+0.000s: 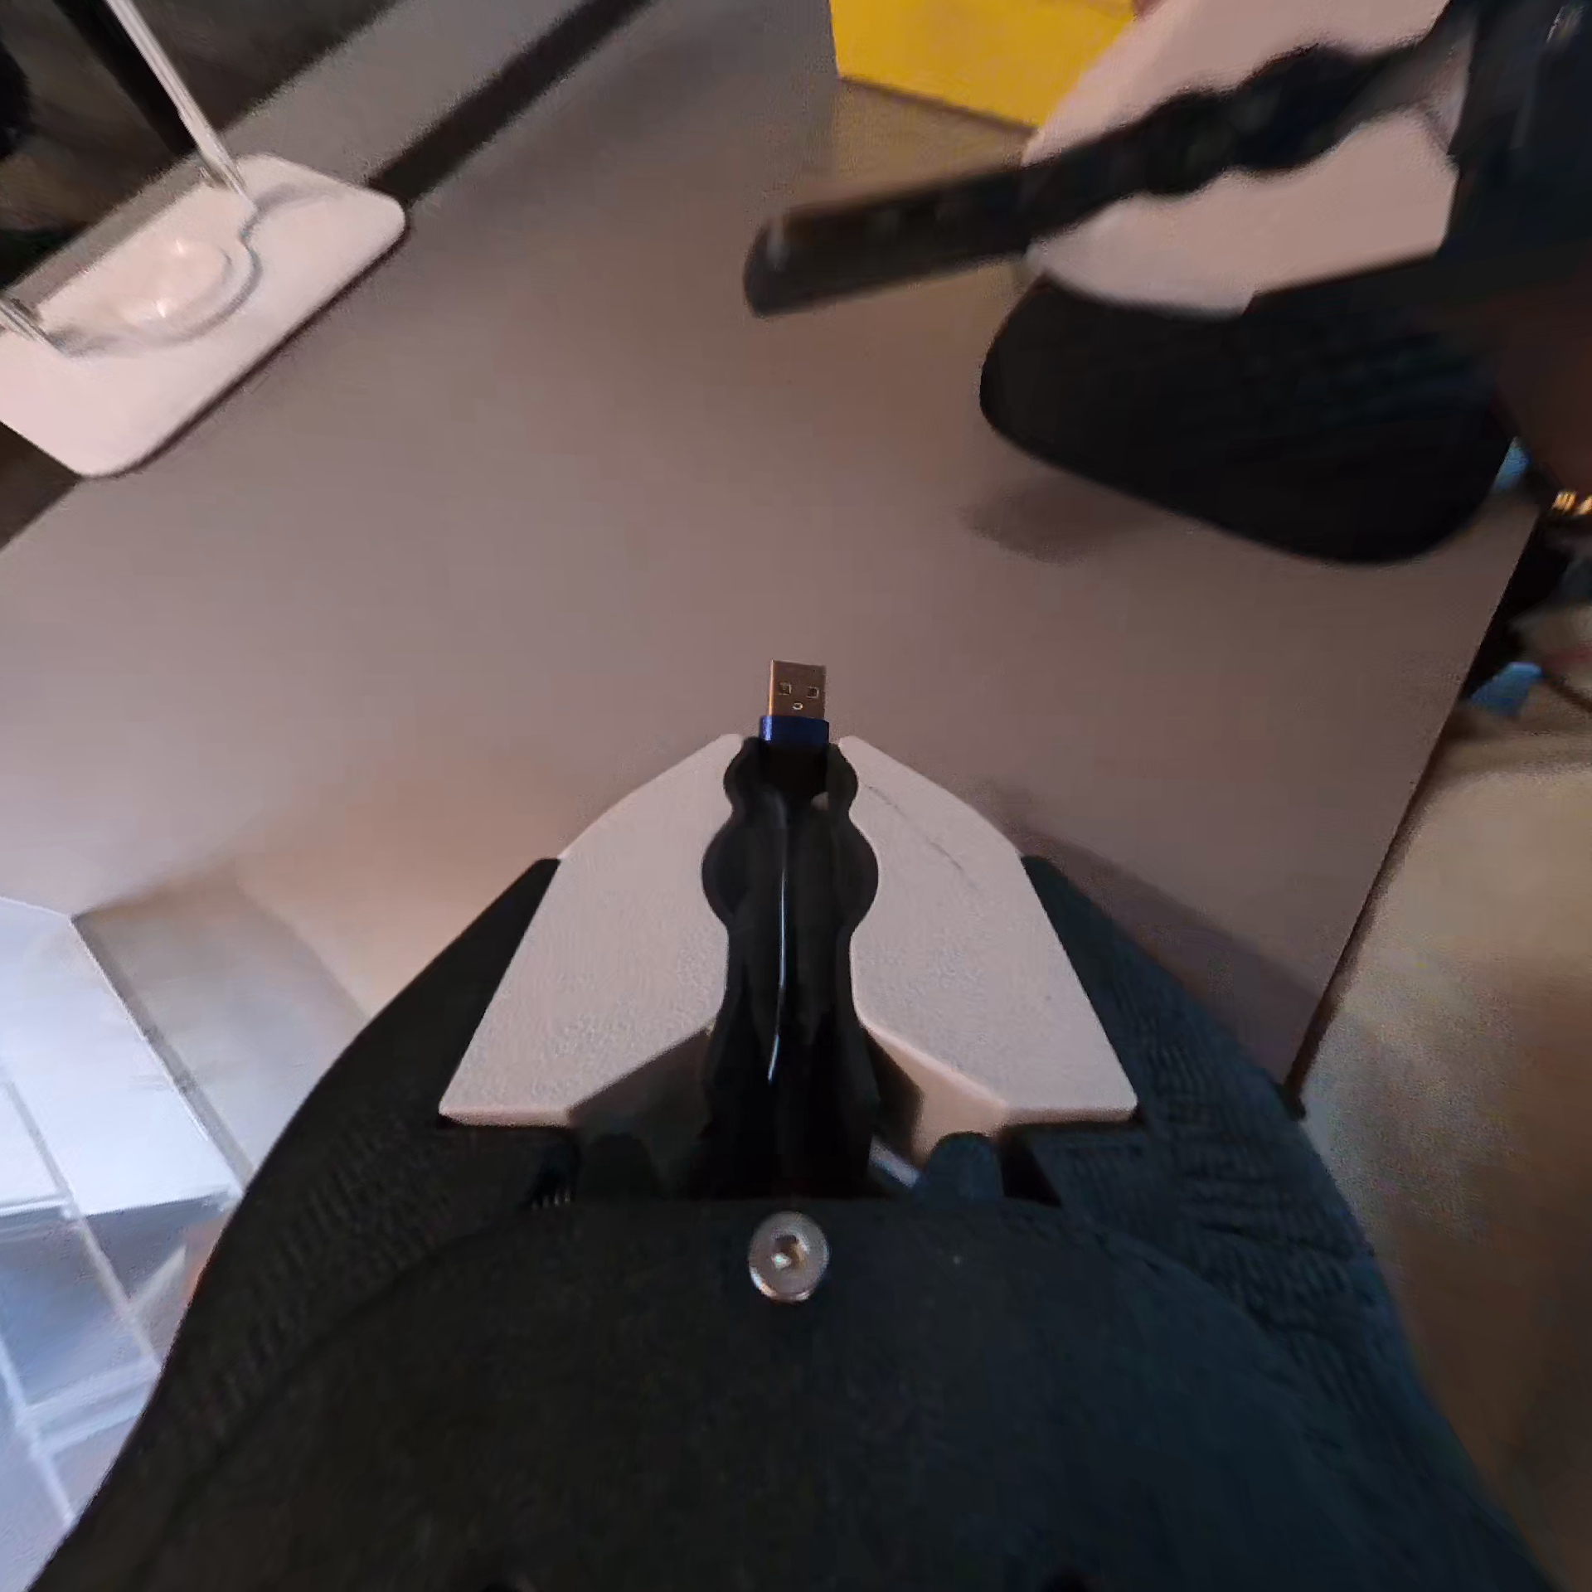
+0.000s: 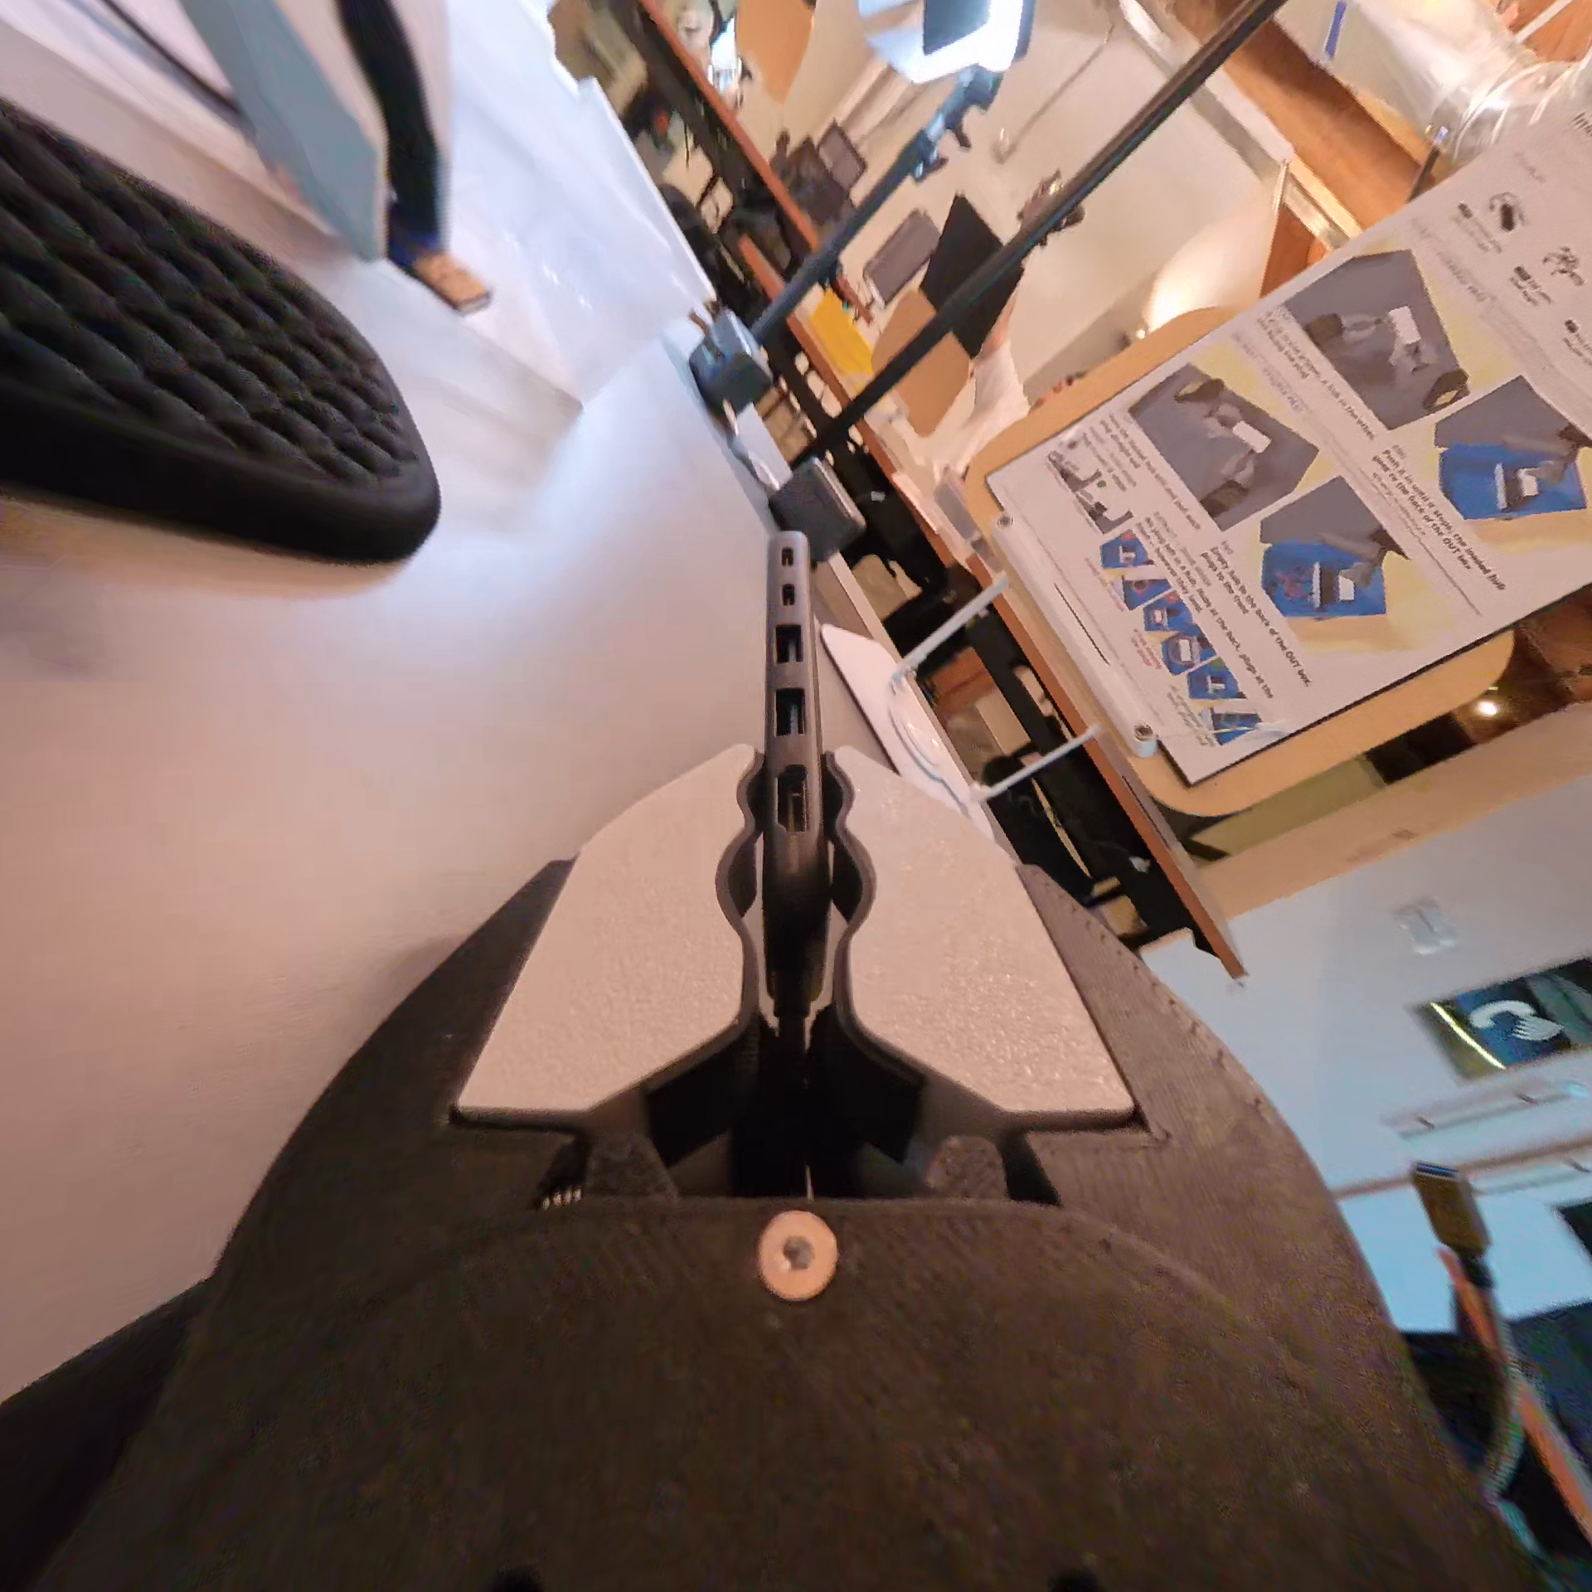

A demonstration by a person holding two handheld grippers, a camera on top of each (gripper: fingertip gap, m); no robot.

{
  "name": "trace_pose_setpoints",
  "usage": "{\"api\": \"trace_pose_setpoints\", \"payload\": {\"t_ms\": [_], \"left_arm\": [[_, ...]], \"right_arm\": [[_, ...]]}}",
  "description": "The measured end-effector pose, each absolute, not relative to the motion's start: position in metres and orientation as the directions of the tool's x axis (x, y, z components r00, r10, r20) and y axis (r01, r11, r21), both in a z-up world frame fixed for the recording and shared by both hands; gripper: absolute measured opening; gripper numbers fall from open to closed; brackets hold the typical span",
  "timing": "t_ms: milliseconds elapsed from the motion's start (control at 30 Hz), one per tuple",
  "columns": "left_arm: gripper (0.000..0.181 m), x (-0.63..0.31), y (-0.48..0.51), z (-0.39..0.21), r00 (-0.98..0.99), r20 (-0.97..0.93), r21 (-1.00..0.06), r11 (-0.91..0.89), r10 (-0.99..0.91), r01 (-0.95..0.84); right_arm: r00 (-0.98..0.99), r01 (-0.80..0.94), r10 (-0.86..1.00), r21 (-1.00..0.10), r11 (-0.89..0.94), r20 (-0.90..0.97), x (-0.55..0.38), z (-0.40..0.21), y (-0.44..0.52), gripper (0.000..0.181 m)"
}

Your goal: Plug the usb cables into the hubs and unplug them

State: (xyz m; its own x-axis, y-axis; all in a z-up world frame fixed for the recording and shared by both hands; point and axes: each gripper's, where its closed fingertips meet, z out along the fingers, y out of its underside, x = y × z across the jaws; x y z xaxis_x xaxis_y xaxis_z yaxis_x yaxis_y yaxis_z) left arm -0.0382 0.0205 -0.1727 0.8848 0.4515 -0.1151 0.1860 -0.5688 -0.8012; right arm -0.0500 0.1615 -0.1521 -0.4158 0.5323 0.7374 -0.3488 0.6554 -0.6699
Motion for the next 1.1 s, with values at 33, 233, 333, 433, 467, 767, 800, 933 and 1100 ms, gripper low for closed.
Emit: {"api": "trace_pose_setpoints", "payload": {"t_ms": [33,233,333,433,467,767,800,933,1100], "left_arm": [[0.016,-0.04,0.027,-0.166,0.88,-0.116,-0.806,-0.561,0.461,0.188],[0.015,-0.036,0.078,-0.162,0.903,-0.041,-0.804,-0.551,0.427,0.224],[0.015,-0.035,0.097,-0.16,0.91,0.035,-0.815,-0.515,0.413,0.265],[0.015,-0.039,0.11,-0.161,0.904,0.063,-0.816,-0.499,0.422,0.29],[0.015,-0.039,0.114,-0.162,0.906,0.078,-0.816,-0.496,0.416,0.298],[0.015,-0.041,0.119,-0.171,0.905,0.085,-0.781,-0.536,0.416,0.32],[0.015,-0.041,0.118,-0.171,0.904,0.096,-0.781,-0.532,0.417,0.328],[0.015,-0.04,0.121,-0.171,0.893,0.206,-0.784,-0.478,0.401,0.396],[0.015,-0.04,0.125,-0.175,0.868,0.322,-0.774,-0.422,0.377,0.471]], "right_arm": [[-0.403,-0.334,0.518,-0.648,0.684,0.755,-0.052,-0.154,0.161,0.012],[-0.257,-0.274,0.331,-0.397,0.876,0.908,-0.059,-0.153,0.16,0.011],[-0.159,-0.211,0.17,-0.202,0.956,0.973,-0.063,-0.151,0.164,0.011],[-0.101,-0.178,0.062,-0.079,0.981,0.993,-0.065,-0.152,0.159,0.011],[-0.091,-0.175,0.043,-0.058,0.983,0.995,-0.066,-0.153,0.155,0.011],[-0.046,-0.175,-0.047,0.038,0.984,0.998,-0.067,-0.159,0.139,0.011],[-0.039,-0.176,-0.062,0.054,0.983,0.997,-0.067,-0.159,0.138,0.012],[0.024,-0.176,-0.112,0.114,0.978,0.993,-0.066,-0.156,0.139,0.012],[0.048,-0.165,-0.158,0.164,0.972,0.986,-0.067,-0.159,0.142,0.012]]}}
